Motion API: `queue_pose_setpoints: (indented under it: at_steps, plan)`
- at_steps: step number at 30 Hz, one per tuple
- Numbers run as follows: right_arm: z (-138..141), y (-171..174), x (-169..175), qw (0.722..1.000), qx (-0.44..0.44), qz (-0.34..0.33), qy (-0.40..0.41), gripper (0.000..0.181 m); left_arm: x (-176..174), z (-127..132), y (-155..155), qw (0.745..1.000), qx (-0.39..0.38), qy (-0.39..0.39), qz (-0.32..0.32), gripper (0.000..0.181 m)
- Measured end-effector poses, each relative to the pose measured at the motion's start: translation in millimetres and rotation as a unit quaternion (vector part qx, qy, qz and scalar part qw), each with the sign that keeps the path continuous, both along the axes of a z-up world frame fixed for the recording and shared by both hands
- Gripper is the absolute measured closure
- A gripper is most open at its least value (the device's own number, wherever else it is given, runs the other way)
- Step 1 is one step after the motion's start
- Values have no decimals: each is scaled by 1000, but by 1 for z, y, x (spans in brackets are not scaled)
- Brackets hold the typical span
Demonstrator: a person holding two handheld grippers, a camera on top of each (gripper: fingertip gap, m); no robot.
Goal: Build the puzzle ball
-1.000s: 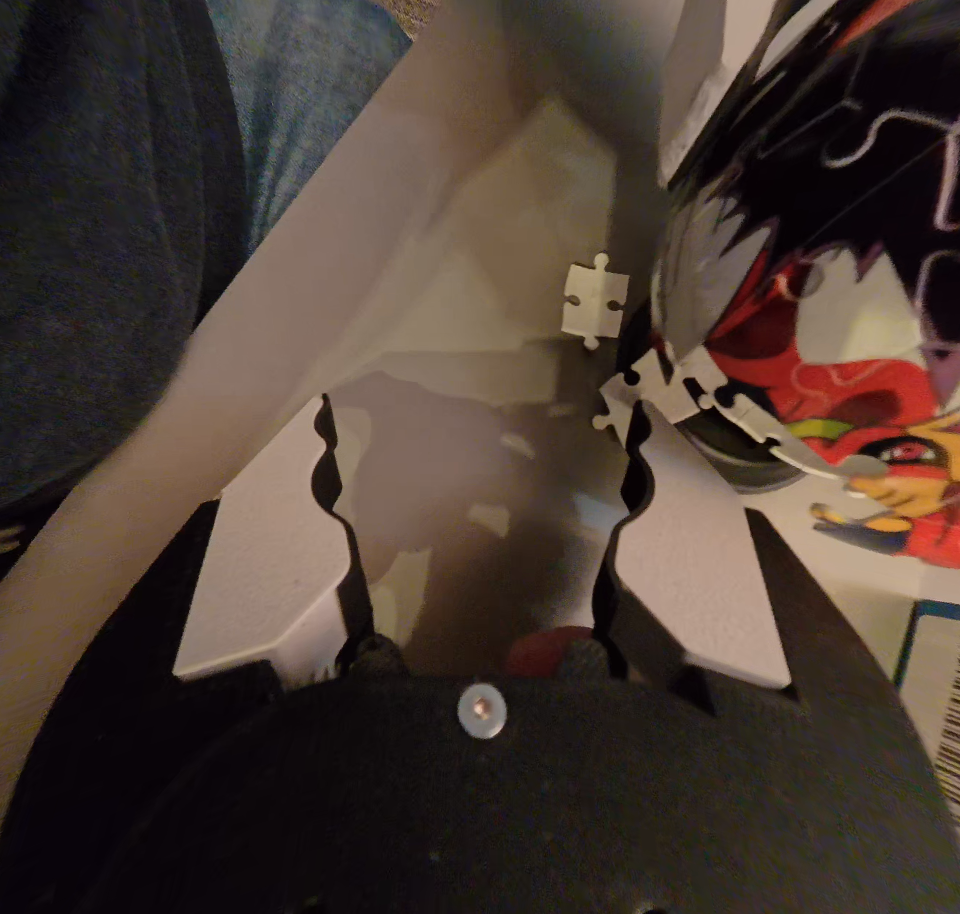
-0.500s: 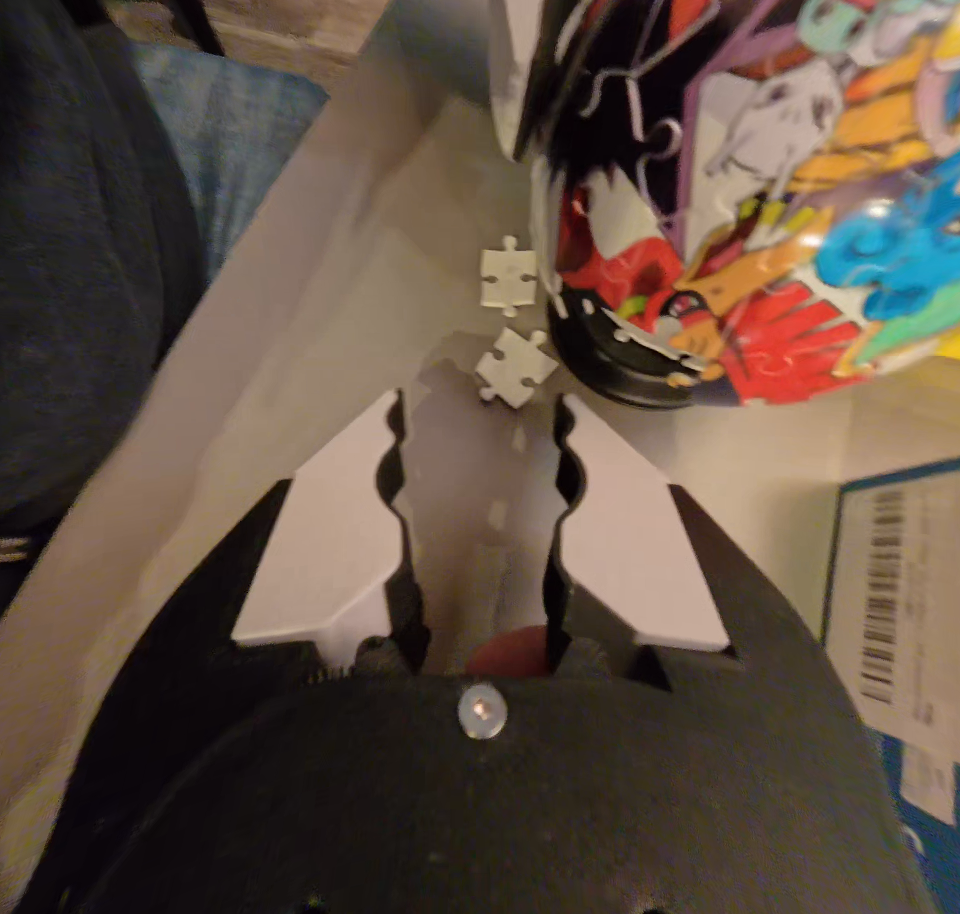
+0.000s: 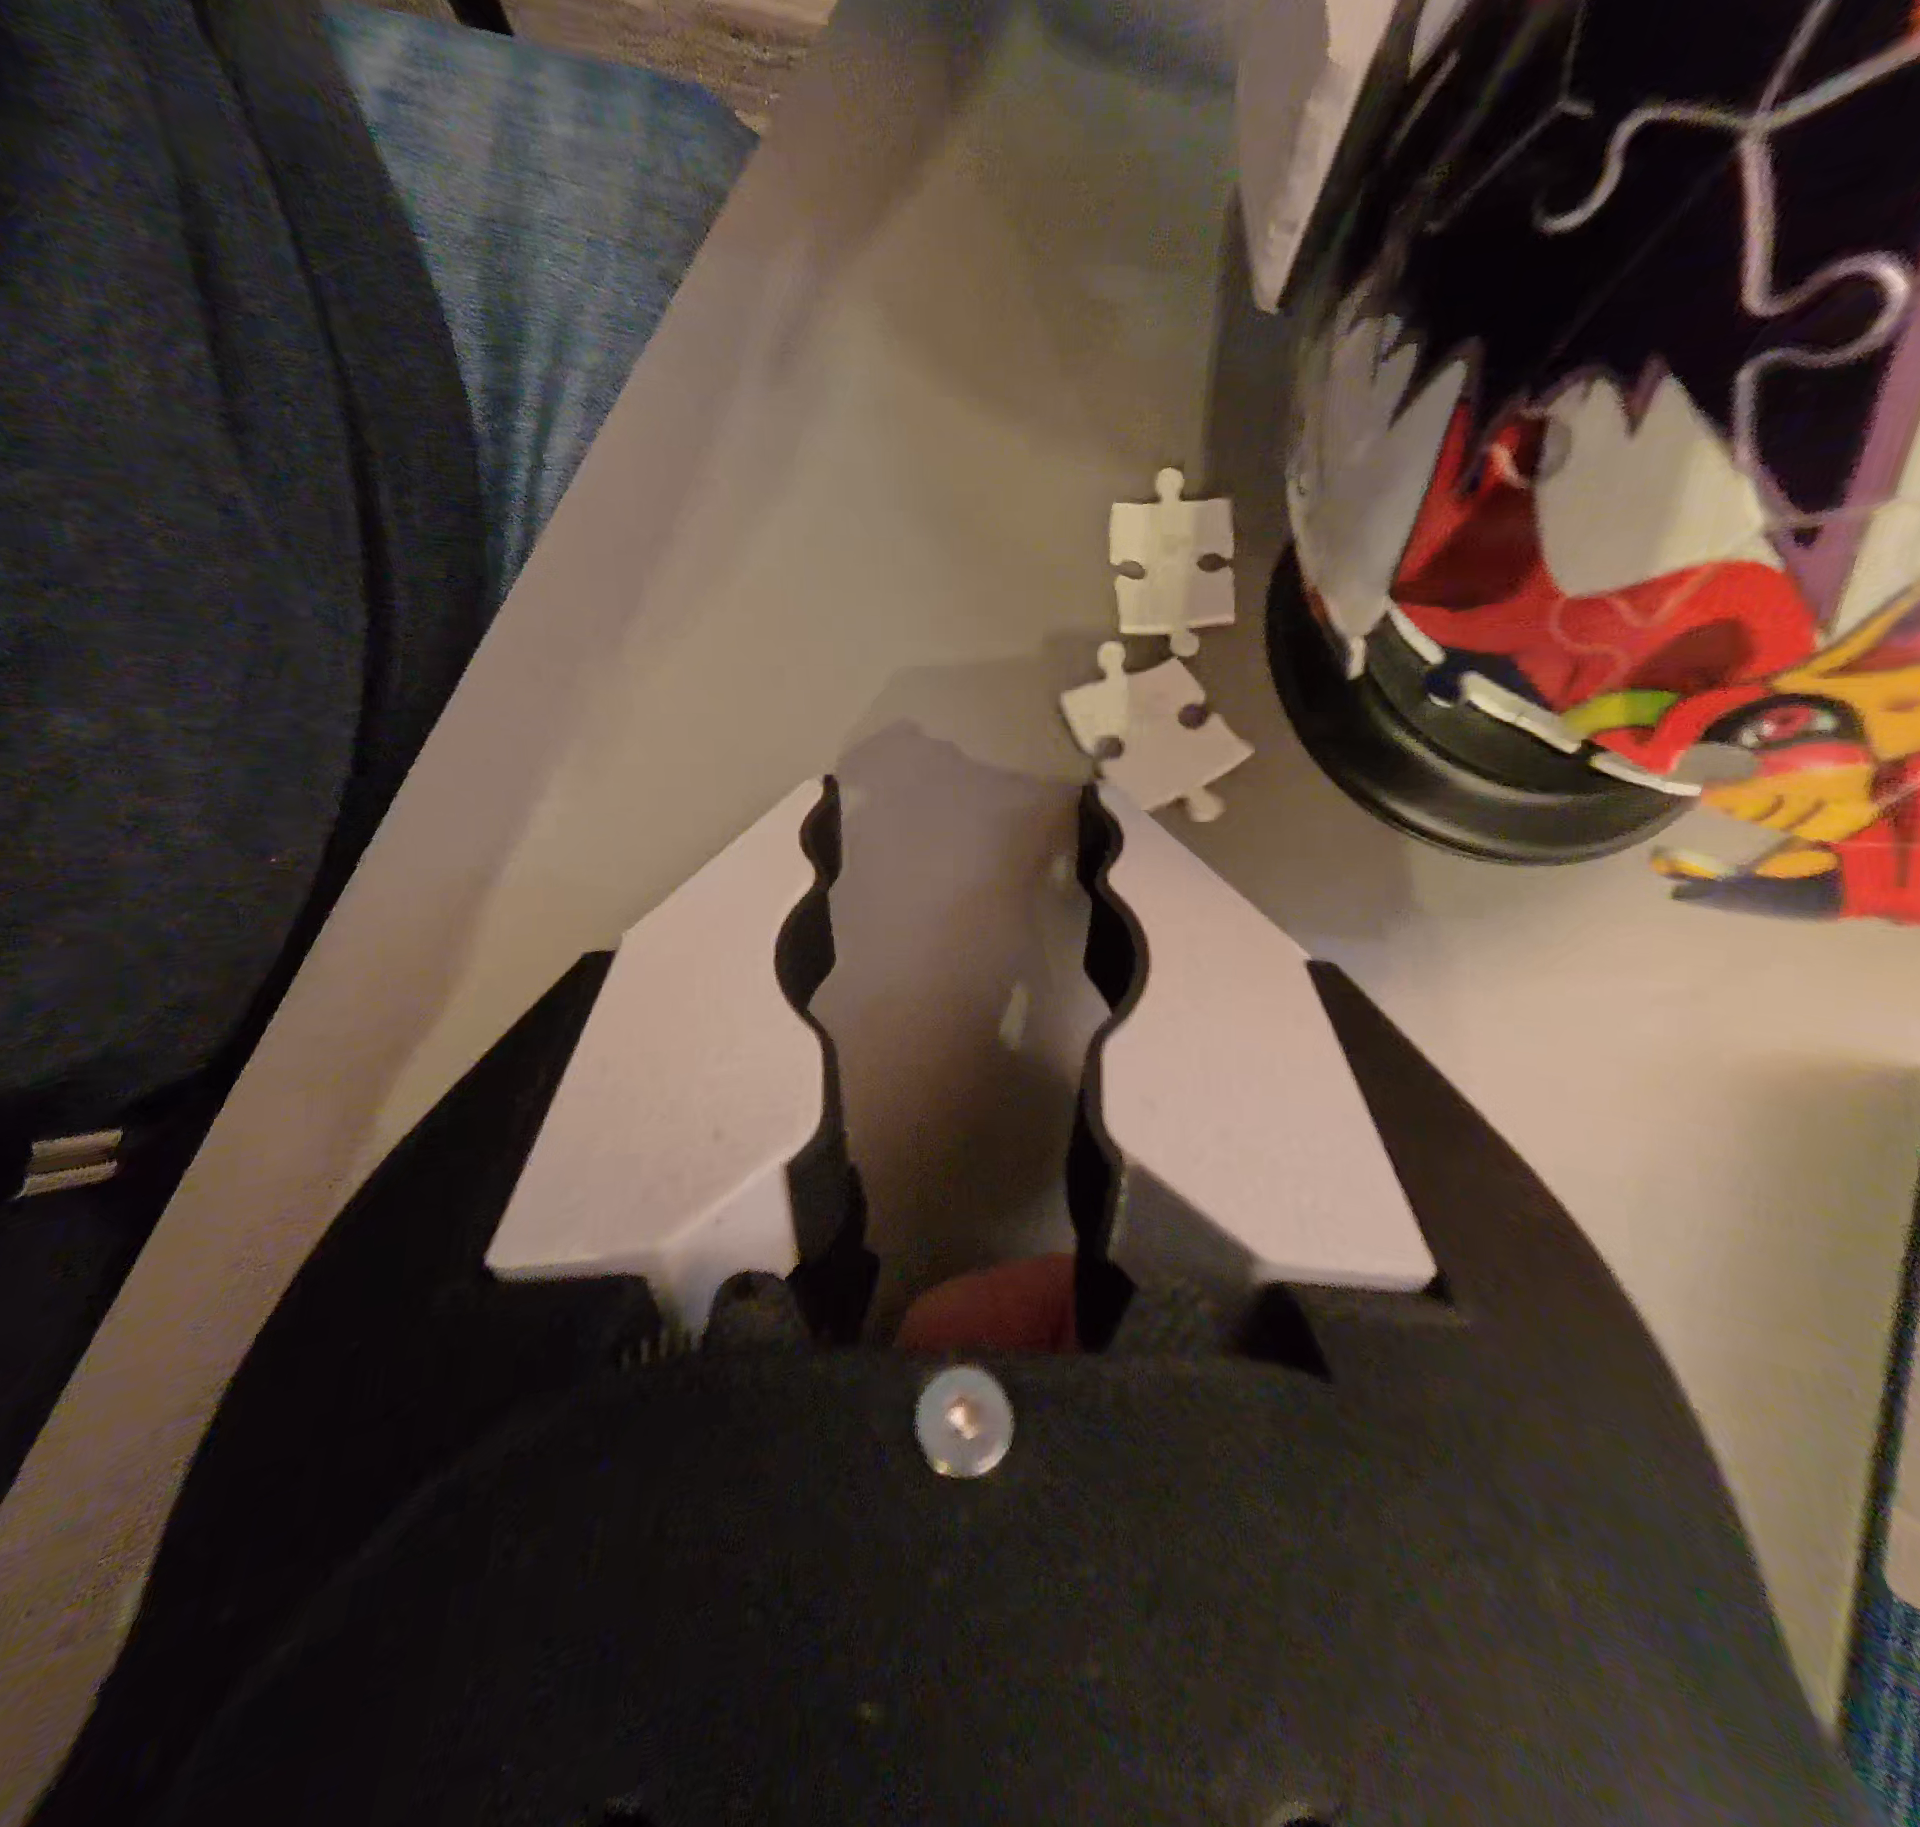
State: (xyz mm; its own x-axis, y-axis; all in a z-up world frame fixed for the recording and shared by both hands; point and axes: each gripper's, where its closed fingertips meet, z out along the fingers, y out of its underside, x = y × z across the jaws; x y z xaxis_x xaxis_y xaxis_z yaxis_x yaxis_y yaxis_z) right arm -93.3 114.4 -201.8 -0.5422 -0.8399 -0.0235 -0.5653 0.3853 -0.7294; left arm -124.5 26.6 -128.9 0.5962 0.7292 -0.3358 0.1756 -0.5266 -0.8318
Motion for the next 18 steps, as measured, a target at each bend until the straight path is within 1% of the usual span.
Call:
queue_pose_setpoints:
  at_steps: [3,5,6,9,12,13,14,15,18]
  plan:
    - [8,-10,-9,999,-30,-29,3,137,0,0,0,1000,0,1,-1,53]
    - [2,-17,-14,997,-39,-52,30,132,0,0,0,1000,0,1,0,53]
    - [2,-21,-14,996,-53,-60,37,133,0,0,0,1000,0,1,0,53]
    - [3,-28,-14,995,-43,-87,26,134,0,0,-1,1000,0,1,1,53]
    - [-2,-32,-14,994,-44,-92,39,145,1,0,-2,1000,1,2,4,53]
    - [-3,-32,-12,995,-38,-91,32,155,1,0,-2,1000,2,3,4,53]
    - [-4,-31,-9,995,-35,-84,29,160,1,0,-3,1000,2,3,5,53]
    - [-4,-32,-9,995,-41,-84,33,163,1,0,-3,1000,2,3,5,53]
    - [-4,-33,-8,995,-44,-86,36,164,2,0,-4,1000,3,5,5,53]
